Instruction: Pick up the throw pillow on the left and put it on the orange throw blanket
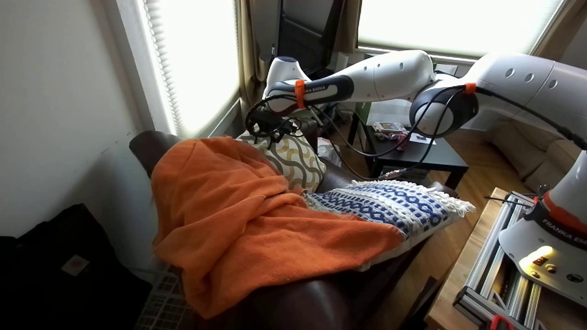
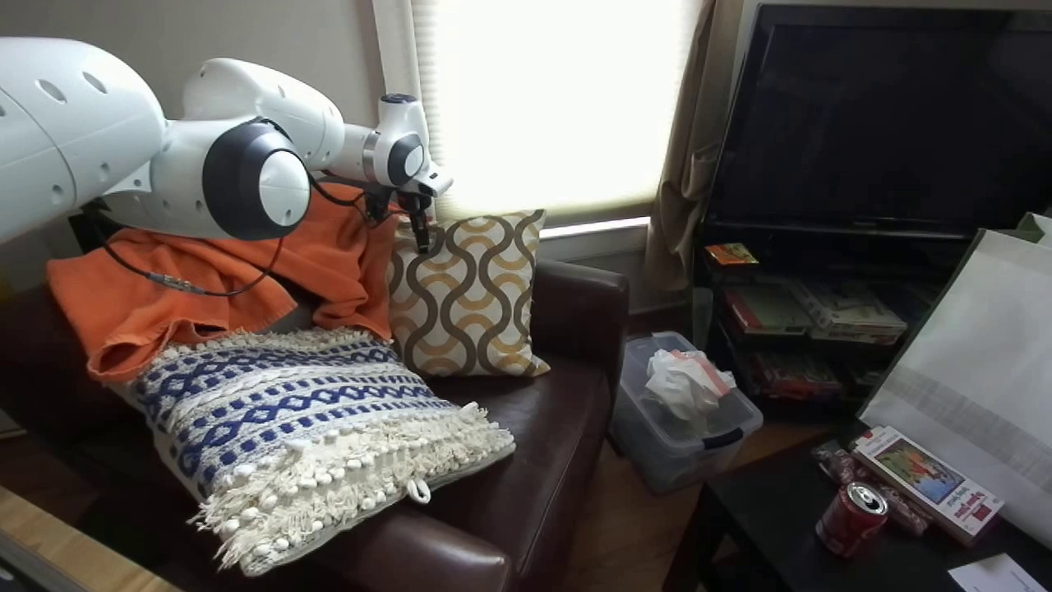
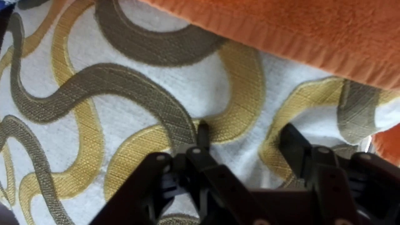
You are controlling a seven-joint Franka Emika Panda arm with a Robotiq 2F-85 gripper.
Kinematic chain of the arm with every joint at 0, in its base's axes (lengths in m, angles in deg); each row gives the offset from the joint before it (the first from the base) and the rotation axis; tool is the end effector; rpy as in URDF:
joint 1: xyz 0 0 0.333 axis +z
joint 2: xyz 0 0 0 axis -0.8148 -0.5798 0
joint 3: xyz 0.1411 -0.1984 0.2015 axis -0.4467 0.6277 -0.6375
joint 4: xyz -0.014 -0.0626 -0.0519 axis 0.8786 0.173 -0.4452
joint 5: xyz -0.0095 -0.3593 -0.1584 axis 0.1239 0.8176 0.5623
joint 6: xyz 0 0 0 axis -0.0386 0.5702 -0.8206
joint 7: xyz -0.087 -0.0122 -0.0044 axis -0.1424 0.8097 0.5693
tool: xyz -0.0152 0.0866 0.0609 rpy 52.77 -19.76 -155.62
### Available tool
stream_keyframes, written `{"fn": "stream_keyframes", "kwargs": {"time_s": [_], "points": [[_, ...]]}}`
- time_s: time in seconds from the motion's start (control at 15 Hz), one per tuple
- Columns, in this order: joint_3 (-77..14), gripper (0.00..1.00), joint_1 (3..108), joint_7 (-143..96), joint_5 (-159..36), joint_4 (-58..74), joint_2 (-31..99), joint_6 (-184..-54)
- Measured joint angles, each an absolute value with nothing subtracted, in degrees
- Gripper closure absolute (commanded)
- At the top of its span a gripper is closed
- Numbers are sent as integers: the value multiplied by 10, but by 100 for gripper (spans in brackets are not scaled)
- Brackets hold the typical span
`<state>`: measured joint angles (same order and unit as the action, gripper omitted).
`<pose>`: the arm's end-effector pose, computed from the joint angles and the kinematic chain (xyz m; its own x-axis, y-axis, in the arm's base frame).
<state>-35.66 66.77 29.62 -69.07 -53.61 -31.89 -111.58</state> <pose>0.8016 0.1779 0.1373 0.6691 -0.7406 0.0620 -0.7094 -0.6614 -0.2435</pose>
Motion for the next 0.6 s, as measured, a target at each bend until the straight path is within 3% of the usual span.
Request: {"fn": "stream_keyframes", "kwargs": {"time_s": [0.27,0.6], "points": [[-357,99,668,297,-691,-542,-319,-1116],[-357,99,664,308,-691,-545,-316,-1103]]}}
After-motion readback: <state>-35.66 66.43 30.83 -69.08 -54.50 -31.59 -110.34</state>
